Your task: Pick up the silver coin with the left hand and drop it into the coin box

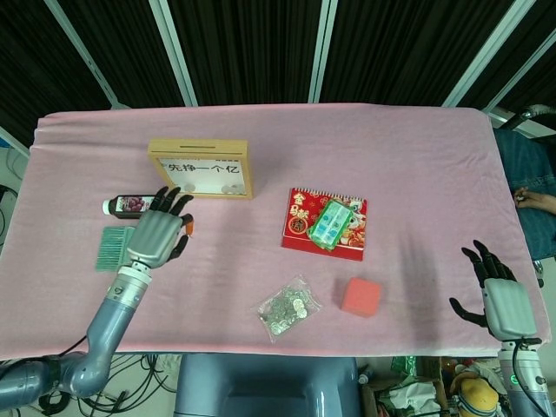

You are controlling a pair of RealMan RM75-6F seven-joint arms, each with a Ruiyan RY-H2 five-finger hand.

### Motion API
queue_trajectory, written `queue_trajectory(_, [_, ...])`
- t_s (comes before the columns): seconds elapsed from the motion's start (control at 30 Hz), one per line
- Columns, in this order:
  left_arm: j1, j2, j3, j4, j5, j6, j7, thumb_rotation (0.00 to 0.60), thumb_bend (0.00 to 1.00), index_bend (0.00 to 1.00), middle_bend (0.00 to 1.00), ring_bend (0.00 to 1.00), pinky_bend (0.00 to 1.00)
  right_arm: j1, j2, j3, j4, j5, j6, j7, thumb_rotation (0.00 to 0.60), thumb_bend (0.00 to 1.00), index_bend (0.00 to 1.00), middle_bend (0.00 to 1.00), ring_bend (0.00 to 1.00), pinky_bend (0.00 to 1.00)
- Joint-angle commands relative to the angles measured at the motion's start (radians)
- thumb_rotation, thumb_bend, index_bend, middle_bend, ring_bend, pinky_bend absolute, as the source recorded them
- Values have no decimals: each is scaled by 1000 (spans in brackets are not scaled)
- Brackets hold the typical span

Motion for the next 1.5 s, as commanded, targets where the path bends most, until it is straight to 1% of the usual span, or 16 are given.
queue_trajectory(0.03, [-33, 111, -75, -74, -84, 3, 55, 600, 457, 614, 144, 0, 0, 0, 0, 0, -2, 3, -1, -2, 600, 166, 142, 22, 100, 194])
queue_trajectory(0.13, [-82, 192, -131, -84, -192, -37, 95, 600, 457, 614, 144, 0, 0, -1, 1, 1, -6, 8, -2, 0, 600, 167, 142, 22, 100, 194])
queue_trajectory(0.2, [-124, 241, -175, -79, -293, -76, 107, 600, 456, 614, 143, 0, 0, -2, 2, 2, -9, 11, -3, 2, 600, 167, 142, 23, 100, 194])
queue_trajectory(0.3, [-188, 302, -219, -60, -432, -133, 130, 600, 457, 614, 142, 0, 0, -3, 3, 3, -12, 14, -4, 4, 600, 167, 142, 23, 100, 194])
queue_trajectory(0.4, [-250, 344, -240, -29, -551, -190, 151, 600, 457, 614, 142, 0, 0, -3, 3, 3, -16, 18, -6, 8, 600, 167, 142, 23, 100, 194])
queue_trajectory(0.47, [-300, 362, -240, 8, -627, -229, 171, 600, 457, 614, 142, 0, 0, -3, 3, 3, -16, 19, -8, 7, 600, 167, 142, 23, 100, 194])
queue_trajectory(0.63, [-409, 362, -239, 127, -812, -331, 153, 600, 457, 615, 142, 0, 0, -5, 2, 7, -19, 27, -6, 11, 600, 167, 142, 23, 100, 193])
queue_trajectory(0.83, [-529, 286, -164, 316, -894, -393, 189, 600, 457, 614, 140, 0, 0, -8, 3, 12, -29, 43, -6, 15, 600, 168, 142, 23, 100, 193])
queue_trajectory(1.1, [-617, 175, -87, 494, -912, -447, 184, 600, 457, 613, 137, 0, 0, -7, 2, 15, -29, 52, -10, 11, 600, 167, 142, 23, 100, 193])
queue_trajectory(1.27, [-643, 116, -47, 563, -911, -479, 164, 600, 456, 611, 133, 0, 0, -8, 3, 17, -29, 54, -10, 13, 600, 168, 142, 23, 100, 194])
queue_trajectory(1.5, [-669, 69, 4, 599, -908, -464, 153, 600, 456, 610, 130, 0, 0, -9, 9, 17, -35, 60, -17, 24, 600, 169, 142, 22, 100, 193])
